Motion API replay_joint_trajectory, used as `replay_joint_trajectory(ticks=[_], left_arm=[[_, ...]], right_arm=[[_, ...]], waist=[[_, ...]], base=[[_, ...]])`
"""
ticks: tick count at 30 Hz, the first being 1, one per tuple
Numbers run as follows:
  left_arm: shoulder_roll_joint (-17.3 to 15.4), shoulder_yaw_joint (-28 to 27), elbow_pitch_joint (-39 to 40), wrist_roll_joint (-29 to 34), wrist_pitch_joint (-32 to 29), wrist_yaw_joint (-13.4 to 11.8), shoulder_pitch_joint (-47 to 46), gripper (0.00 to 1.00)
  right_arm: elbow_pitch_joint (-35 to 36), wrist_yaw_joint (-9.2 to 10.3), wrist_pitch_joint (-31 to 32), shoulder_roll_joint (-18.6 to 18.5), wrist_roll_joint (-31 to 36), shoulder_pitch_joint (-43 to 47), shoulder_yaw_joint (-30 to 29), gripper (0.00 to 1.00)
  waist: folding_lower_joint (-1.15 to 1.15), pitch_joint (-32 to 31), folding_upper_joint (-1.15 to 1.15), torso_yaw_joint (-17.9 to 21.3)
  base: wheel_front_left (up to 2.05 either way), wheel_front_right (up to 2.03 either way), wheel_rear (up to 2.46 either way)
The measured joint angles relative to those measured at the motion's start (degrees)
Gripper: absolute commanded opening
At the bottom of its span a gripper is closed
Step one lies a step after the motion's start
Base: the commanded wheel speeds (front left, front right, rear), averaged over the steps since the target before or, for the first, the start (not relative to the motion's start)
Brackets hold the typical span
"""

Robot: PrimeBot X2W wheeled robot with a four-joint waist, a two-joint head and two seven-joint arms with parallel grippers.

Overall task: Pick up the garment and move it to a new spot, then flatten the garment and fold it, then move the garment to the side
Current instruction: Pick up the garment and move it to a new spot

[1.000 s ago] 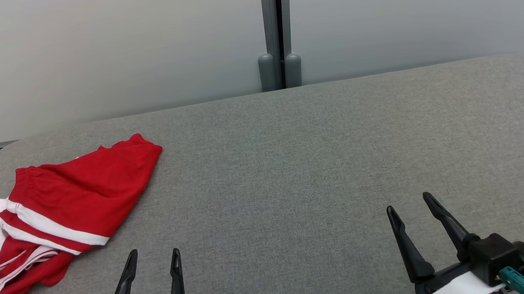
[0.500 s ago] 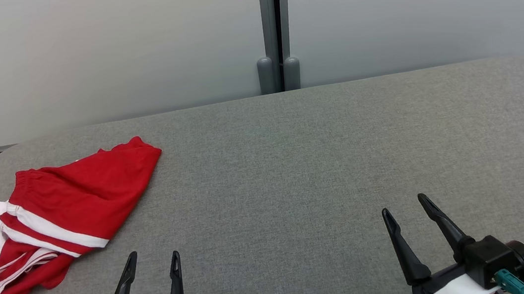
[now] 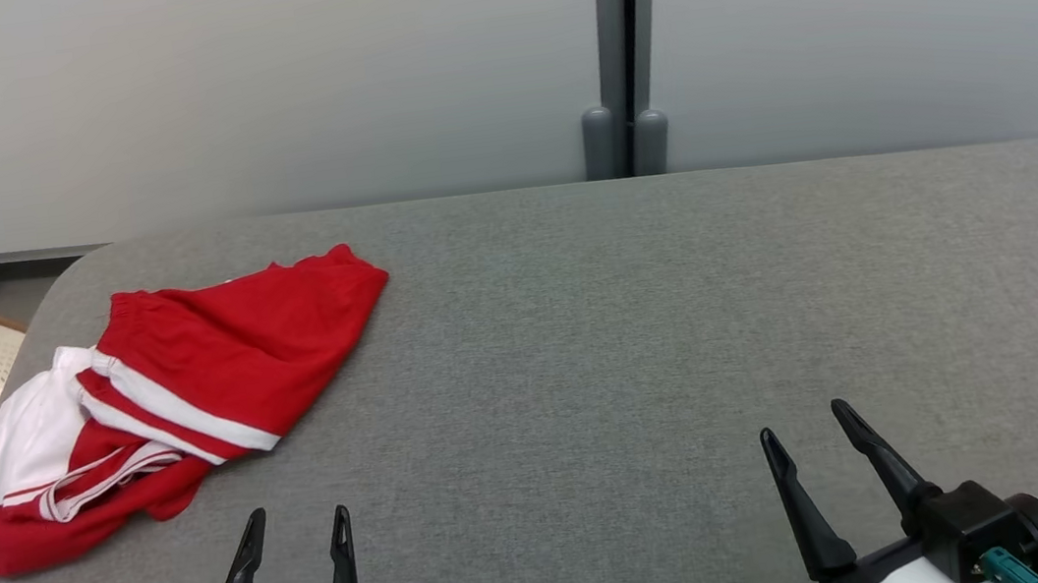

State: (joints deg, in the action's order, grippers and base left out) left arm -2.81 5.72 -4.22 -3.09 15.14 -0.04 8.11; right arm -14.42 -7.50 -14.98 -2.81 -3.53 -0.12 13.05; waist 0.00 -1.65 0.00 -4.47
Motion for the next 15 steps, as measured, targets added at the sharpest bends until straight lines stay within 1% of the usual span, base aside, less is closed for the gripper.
replay_joint_trajectory(ticks=[6, 15], left_arm=[[0.0, 0.0, -0.1, -0.5, 0.0, -0.9, 0.9, 1.0], [0.0, -0.2, -0.1, -0.4, 0.0, -0.7, 1.5, 1.0]], right_arm=[[-0.2, 0.0, -0.1, 0.0, -0.3, 0.9, 0.5, 1.0], [0.0, 0.0, -0.1, 0.0, -1.0, 2.0, 0.7, 1.0]], waist=[[0.0, -0.2, 0.0, -5.5], [0.0, -0.8, 0.0, -14.8]], base=[[0.0, 0.0, 0.0], [0.0, 0.0, 0.0]])
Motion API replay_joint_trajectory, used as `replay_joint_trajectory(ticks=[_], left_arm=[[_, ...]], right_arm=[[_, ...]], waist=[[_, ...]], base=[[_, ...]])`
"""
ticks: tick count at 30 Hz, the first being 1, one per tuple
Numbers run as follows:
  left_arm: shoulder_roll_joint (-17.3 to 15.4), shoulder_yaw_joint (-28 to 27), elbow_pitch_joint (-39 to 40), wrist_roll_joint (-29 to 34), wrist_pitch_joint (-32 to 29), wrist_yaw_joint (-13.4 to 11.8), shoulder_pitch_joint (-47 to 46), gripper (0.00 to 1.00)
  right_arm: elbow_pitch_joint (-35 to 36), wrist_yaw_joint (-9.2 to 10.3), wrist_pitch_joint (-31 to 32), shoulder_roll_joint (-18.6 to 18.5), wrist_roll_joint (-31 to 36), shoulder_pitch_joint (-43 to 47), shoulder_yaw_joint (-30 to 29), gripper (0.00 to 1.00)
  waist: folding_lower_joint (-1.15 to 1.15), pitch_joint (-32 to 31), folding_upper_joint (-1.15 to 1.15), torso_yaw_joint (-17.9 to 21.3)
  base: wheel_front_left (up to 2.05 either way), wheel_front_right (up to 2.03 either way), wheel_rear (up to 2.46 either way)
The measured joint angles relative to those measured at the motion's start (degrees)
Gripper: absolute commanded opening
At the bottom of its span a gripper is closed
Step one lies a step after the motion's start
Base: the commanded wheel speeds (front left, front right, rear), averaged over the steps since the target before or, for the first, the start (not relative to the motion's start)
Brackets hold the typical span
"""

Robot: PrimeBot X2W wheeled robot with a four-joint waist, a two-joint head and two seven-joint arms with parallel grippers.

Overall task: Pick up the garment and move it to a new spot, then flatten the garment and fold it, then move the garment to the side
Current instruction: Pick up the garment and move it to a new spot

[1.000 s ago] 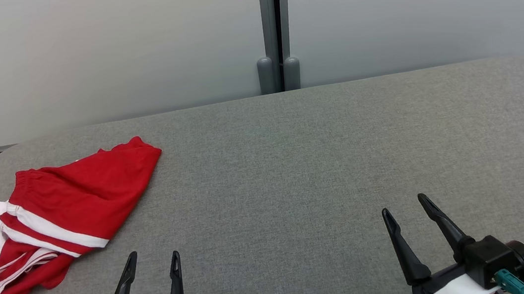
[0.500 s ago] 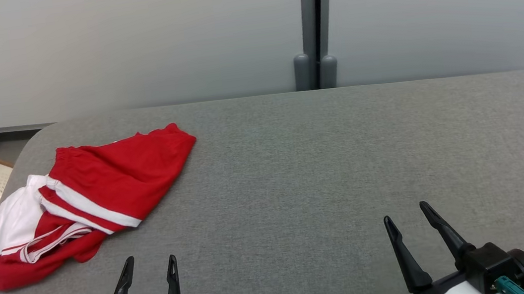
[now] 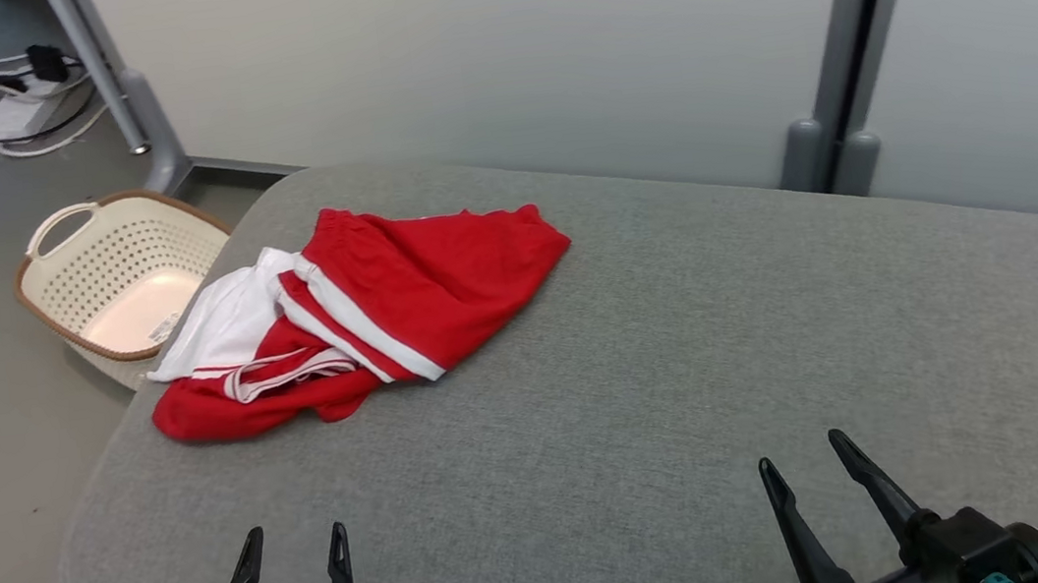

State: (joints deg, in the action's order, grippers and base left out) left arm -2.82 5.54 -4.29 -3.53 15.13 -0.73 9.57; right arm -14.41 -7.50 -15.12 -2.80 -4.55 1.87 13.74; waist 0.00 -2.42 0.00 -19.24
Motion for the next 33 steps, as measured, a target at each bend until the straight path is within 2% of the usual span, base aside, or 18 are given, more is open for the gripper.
replay_joint_trajectory(ticks=[7, 13, 17, 20, 21, 25, 29, 33], left_arm=[[0.0, -0.4, 0.0, -0.2, 0.0, 0.3, 0.9, 1.0], [0.0, -0.9, 0.4, -0.6, 0.0, 0.5, 0.2, 1.0], [-0.1, -3.5, 1.7, -0.2, 0.0, 1.5, -5.5, 1.0], [-1.3, -5.5, 1.7, -0.1, 0.0, 4.4, -15.3, 1.0], [-1.3, -5.5, 1.7, -0.1, 0.0, 4.4, -15.3, 1.0], [-4.9, -4.6, -7.5, -1.6, 0.0, 7.3, -28.8, 1.0], [-8.1, -2.9, -22.1, -4.8, -0.5, 8.0, -42.6, 1.0], [-11.0, 1.4, -34.4, -12.2, -5.8, 8.1, -54.1, 1.0]], right_arm=[[-1.0, -0.01, 0.0, 0.0, 0.5, 1.3, 0.2, 1.0], [-1.1, 0.0, 0.0, 0.0, 1.8, 0.9, -0.2, 1.0], [-0.1, -0.01, 0.0, 0.0, 3.0, -1.1, -1.3, 1.0], [0.9, -0.01, 0.0, -0.7, 5.1, -2.4, -2.7, 1.0], [0.9, -0.01, 0.0, -0.7, 5.1, -2.4, -2.7, 1.0], [1.5, -0.01, 0.0, -3.4, 5.8, -3.7, -2.9, 1.0], [2.7, -0.01, 0.0, -5.8, 6.3, -6.1, -3.3, 1.0], [4.1, -0.01, 0.0, -7.5, 6.3, -8.2, -3.7, 1.0]], waist=[[0.0, -0.3, 0.0, -6.1], [0.0, 1.8, 0.0, -7.7], [0.0, 4.9, 0.0, -7.6], [0.0, 9.2, 0.0, -7.1], [0.0, 9.2, 0.0, -7.1], [0.0, 14.0, 0.0, -6.5], [0.0, 18.8, 0.0, -5.6], [0.0, 23.2, 0.0, -4.0]], base=[[0.0, 0.0, 0.0], [0.0, 0.0, 0.0], [0.0, 0.0, 0.0], [0.0, 0.0, 0.0], [0.0, 0.0, 0.0], [0.0, 0.0, 0.0], [0.0, 0.0, 0.0], [0.0, 0.0, 0.0]])
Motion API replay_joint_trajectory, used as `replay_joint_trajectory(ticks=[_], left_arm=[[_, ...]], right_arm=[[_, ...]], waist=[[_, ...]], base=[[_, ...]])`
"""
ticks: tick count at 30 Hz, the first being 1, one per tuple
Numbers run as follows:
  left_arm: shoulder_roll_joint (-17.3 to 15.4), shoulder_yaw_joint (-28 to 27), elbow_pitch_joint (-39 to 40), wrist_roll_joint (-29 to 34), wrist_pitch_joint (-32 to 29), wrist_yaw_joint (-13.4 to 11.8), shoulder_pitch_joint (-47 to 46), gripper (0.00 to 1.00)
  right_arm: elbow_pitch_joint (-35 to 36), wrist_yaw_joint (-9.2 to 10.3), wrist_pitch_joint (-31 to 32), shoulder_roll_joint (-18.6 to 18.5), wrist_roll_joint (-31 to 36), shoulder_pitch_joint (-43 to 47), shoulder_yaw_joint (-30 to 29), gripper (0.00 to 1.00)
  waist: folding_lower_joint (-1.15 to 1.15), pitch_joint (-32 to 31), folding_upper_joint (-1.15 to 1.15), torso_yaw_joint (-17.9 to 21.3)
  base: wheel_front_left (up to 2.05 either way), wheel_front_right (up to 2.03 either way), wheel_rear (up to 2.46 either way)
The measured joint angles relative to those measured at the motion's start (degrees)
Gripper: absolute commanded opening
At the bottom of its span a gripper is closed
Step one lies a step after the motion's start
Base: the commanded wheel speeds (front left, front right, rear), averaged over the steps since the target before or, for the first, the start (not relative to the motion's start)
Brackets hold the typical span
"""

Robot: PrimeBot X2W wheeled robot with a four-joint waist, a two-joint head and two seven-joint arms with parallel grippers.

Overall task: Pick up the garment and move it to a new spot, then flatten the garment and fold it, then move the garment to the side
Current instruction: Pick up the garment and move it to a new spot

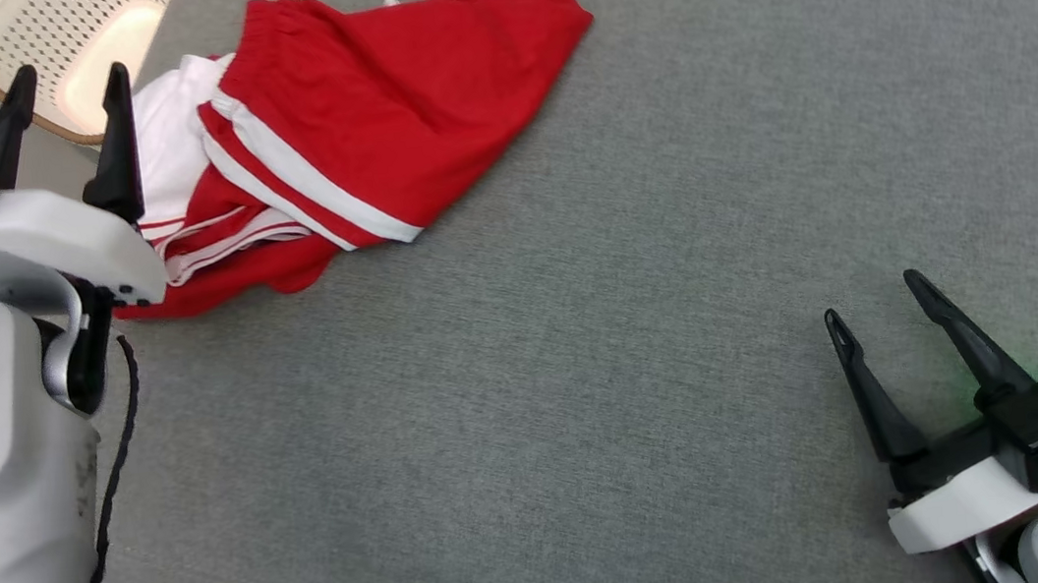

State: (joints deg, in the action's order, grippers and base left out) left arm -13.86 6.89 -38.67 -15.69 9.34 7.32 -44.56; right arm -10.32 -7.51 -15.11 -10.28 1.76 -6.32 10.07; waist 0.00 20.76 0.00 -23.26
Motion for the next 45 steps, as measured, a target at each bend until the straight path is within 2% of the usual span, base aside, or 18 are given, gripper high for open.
replay_joint_trajectory(ticks=[7, 12, 15, 16, 17, 18, 22, 25, 33, 36, 40, 42, 45], left_arm=[[-5.0, 12.1, -7.6, -14.7, -7.8, 0.1, -9.4, 1.0], [-6.7, 19.7, -9.2, -23.5, -12.6, 0.1, -10.9, 1.0], [-8.4, 22.8, -9.7, -27.3, -12.9, 0.1, -11.0, 1.0], [-9.0, 24.1, -9.7, -27.9, -12.7, 0.1, -11.0, 0.91], [-9.3, 25.2, -9.6, -28.7, -12.0, 0.1, -11.1, 0.29], [-9.5, 26.1, -9.4, -29.5, -10.7, 0.1, -11.1, 0.0], [-11.3, 30.0, -6.5, -32.7, -4.2, 0.1, -11.3, 0.0], [-12.9, 31.8, -1.4, -38.8, 0.0, 0.1, -10.9, 0.0], [-20.5, 33.9, 14.5, -49.6, 4.3, 0.1, -8.7, 0.0], [-23.6, 34.8, 20.1, -50.5, 4.5, 0.1, -8.7, 0.0], [-25.9, 34.7, 25.3, -51.9, 3.7, 0.1, -9.6, 0.0], [-26.1, 34.4, 27.4, -52.0, 3.0, -0.3, -10.7, 0.0], [-24.7, 34.6, 30.1, -51.5, 2.6, -2.6, -12.2, 0.0]], right_arm=[[2.8, -0.07, -0.1, -1.5, 0.0, -1.5, -1.1, 1.0], [4.8, -0.12, -0.5, -1.5, -1.1, -2.5, -0.7, 1.0], [5.8, -0.13, -0.5, -1.6, -2.0, -3.0, -0.1, 1.0], [6.1, -0.12, -0.5, -1.7, -2.3, -3.1, 0.1, 1.0], [6.3, -0.13, -0.5, -1.8, -2.4, -3.2, 0.2, 1.0], [6.4, -0.13, -0.5, -1.9, -2.6, -3.3, 0.3, 1.0], [5.8, -0.12, -0.4, -2.0, -3.3, -3.7, 0.5, 1.0], [5.0, -0.07, -0.1, -1.0, -4.6, -4.3, 0.6, 1.0], [3.5, -0.04, 0.0, 3.9, -6.7, -4.6, 1.4, 1.0], [3.2, -0.05, 0.0, 5.5, -7.4, -5.3, 1.8, 1.0], [3.4, -0.04, 0.0, 7.0, -8.5, -5.6, 1.6, 1.0], [3.3, -0.04, 0.0, 7.2, -9.0, -5.5, 1.5, 1.0], [3.4, -0.04, 0.0, 7.4, -11.6, -5.5, 1.4, 1.0]], waist=[[0.0, 5.8, 0.0, 3.4], [0.0, 8.8, 0.0, 4.9], [0.0, 9.9, 0.0, 5.5], [0.0, 10.2, 0.0, 5.6], [0.0, 10.4, 0.0, 5.7], [0.0, 10.5, 0.0, 5.7], [0.0, 9.7, 0.0, 5.8], [0.0, 8.1, 0.0, 6.2], [0.0, 1.6, 0.0, 9.1], [0.0, -0.4, 0.0, 11.7], [0.0, -2.6, 0.0, 16.2], [0.0, -3.5, 0.0, 18.7], [0.0, -4.8, 0.0, 22.6]], base=[[0.0, 0.0, 0.0], [0.0, 0.0, 0.0], [0.0, 0.0, 0.0], [0.0, 0.0, 0.0], [0.0, 0.0, 0.0], [0.0, 0.0, 0.0], [0.0, 0.0, 0.0], [0.0, 0.0, 0.0], [0.0, 0.0, 0.0], [0.0, 0.0, 0.0], [0.0, 0.0, 0.0], [0.0, 0.0, 0.0], [0.0, 0.0, 0.0]])
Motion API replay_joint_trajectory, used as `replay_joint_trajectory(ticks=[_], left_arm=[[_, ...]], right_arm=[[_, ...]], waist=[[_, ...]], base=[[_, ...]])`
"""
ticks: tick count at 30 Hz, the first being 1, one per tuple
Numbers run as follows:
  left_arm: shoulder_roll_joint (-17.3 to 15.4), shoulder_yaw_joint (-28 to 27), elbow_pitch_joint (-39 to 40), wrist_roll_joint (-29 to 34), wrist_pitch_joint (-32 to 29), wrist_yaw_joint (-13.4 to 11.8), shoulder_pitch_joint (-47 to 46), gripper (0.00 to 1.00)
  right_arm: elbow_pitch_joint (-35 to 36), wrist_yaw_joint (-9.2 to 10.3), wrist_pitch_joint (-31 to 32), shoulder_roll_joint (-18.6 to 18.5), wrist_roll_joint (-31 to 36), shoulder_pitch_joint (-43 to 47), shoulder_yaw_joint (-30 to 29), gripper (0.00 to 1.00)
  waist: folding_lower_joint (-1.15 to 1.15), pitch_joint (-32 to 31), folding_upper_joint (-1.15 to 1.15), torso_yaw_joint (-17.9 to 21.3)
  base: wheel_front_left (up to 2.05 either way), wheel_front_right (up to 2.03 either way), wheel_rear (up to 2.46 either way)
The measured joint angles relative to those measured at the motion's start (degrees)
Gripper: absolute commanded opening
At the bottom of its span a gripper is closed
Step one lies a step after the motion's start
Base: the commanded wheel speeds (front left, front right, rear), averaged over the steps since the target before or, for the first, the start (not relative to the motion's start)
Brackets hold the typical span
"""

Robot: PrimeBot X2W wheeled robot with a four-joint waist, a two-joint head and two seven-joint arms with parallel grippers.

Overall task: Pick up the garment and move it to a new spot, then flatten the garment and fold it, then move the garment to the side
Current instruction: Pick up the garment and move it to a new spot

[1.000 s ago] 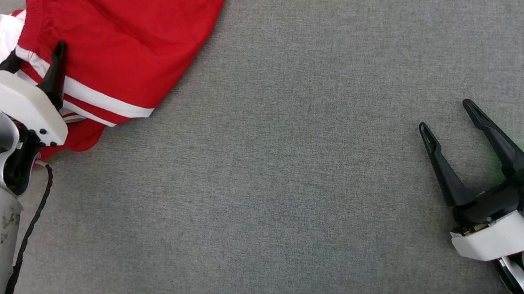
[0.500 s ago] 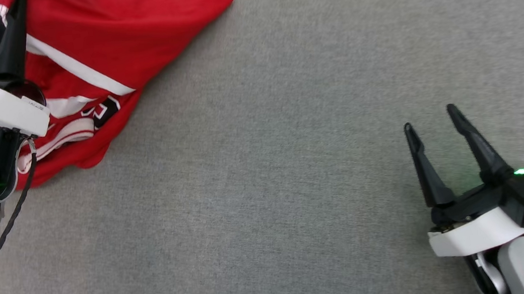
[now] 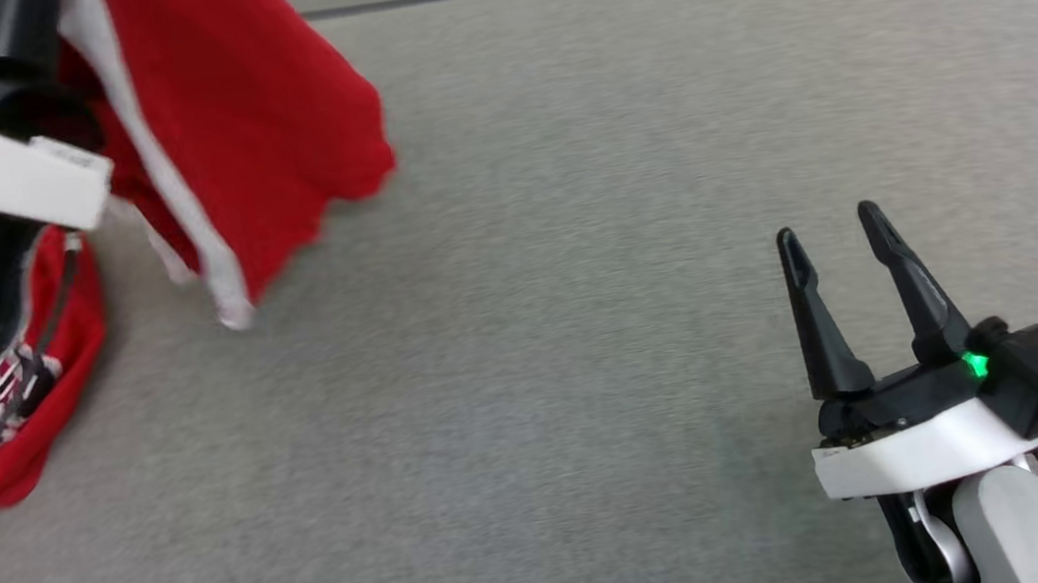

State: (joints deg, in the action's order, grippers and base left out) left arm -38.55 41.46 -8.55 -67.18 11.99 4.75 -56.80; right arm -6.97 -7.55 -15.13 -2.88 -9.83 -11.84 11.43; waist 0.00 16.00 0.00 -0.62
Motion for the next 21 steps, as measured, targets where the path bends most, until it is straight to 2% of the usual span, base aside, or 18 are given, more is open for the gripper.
replay_joint_trajectory(ticks=[8, 15, 21], left_arm=[[8.4, 3.2, 0.2, 2.6, 0.1, -5.0, -1.3, 0.0], [15.3, 11.1, -5.6, 6.4, 0.1, -5.3, 2.4, 0.0], [21.3, 16.9, -13.5, 5.8, 1.2, -4.4, 13.1, 0.0]], right_arm=[[0.8, 0.01, 0.0, 0.0, -4.2, -0.3, -0.9, 1.0], [0.9, 0.01, 0.0, 0.0, -5.1, 0.0, -1.6, 1.0], [1.0, 0.01, 0.0, 0.0, -5.5, 0.6, -0.8, 1.0]], waist=[[0.0, -2.3, 0.0, 10.5], [0.0, -3.0, 0.0, 16.9], [0.0, -1.6, 0.0, 18.4]], base=[[0.0, 0.0, 0.0], [0.0, 0.0, 0.0], [0.0, 0.0, 0.0]])
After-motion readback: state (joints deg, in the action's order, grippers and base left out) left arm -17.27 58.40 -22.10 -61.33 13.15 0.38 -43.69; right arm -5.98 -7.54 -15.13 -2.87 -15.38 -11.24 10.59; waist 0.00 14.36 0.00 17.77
